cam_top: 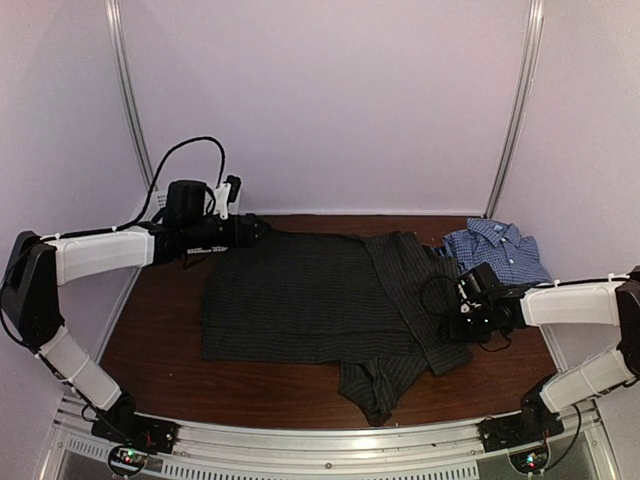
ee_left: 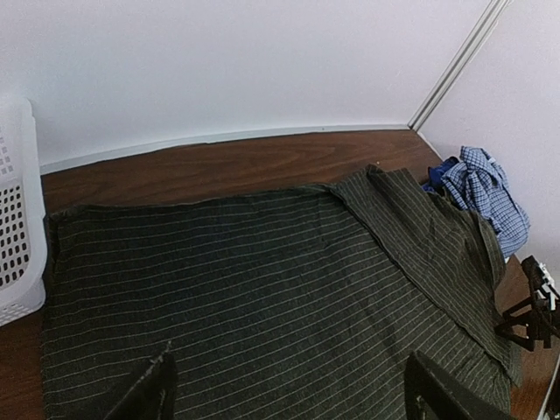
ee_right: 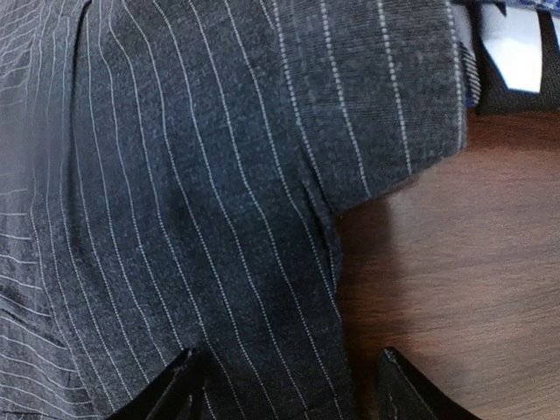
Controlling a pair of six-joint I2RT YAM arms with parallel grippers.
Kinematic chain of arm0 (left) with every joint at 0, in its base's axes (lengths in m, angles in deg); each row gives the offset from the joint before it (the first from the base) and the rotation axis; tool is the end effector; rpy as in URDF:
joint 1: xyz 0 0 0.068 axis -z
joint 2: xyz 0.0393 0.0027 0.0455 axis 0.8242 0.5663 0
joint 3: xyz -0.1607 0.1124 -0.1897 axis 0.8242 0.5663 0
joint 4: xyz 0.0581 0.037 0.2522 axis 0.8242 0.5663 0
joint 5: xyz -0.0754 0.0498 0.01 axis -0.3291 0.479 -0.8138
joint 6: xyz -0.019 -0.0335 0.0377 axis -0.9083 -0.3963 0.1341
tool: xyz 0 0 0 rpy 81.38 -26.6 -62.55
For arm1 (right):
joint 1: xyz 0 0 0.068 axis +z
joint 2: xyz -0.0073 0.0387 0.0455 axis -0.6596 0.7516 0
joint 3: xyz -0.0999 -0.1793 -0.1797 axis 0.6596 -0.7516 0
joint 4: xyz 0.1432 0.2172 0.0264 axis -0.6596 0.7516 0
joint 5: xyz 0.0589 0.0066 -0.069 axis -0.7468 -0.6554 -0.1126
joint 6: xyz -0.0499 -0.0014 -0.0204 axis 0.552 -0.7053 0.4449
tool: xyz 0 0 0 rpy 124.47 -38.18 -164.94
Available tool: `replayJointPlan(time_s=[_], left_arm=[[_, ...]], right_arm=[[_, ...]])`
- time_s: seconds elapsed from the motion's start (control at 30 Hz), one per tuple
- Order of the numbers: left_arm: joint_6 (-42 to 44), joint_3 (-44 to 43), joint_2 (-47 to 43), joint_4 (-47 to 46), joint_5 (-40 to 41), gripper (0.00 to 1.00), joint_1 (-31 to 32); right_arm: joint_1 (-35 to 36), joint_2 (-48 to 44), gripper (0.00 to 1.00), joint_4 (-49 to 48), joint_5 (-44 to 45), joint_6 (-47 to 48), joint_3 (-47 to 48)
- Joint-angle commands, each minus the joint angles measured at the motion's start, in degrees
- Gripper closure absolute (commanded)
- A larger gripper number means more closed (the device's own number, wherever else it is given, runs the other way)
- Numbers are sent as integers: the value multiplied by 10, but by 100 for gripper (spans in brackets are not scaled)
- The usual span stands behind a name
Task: Fold and stack the long sleeve shirts
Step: Adjust the sleeve at the center of the board.
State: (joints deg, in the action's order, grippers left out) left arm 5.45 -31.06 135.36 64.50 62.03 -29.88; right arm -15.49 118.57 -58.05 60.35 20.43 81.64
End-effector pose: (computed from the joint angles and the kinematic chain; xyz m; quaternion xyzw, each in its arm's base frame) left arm 0.3207 -0.1638 0.2683 0.0889 0.8315 -0.3185 0.4464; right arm 0.1990 0.0982 0.1425 0.0331 0.9703 0.1350 0.1980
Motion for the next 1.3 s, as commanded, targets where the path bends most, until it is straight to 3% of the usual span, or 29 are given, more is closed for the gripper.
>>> replayJointPlan(time_s=[0.0, 0.4, 0.67, 0.8, 1.0, 1.27], left_arm=[[-4, 4, -7, -33, -9, 9, 5], [-4, 7, 3, -31, -4, 8, 5], [7, 15, 2, -14, 25, 8, 5], [10, 20, 1, -12, 33, 8, 5], [12, 21, -6, 0, 46, 8, 5], [7, 34, -33, 9, 51, 7, 5]], right_arm=[[1, -7, 36, -31, -33, -20, -34], [2, -112, 100, -9, -48, -28, -38], [2, -125, 100, 5, -85, -7, 57], [1, -76, 100, -19, -108, 15, 169], [-23, 102, 100, -39, -114, 54, 418], [-86, 397, 100, -50, -144, 22, 722]])
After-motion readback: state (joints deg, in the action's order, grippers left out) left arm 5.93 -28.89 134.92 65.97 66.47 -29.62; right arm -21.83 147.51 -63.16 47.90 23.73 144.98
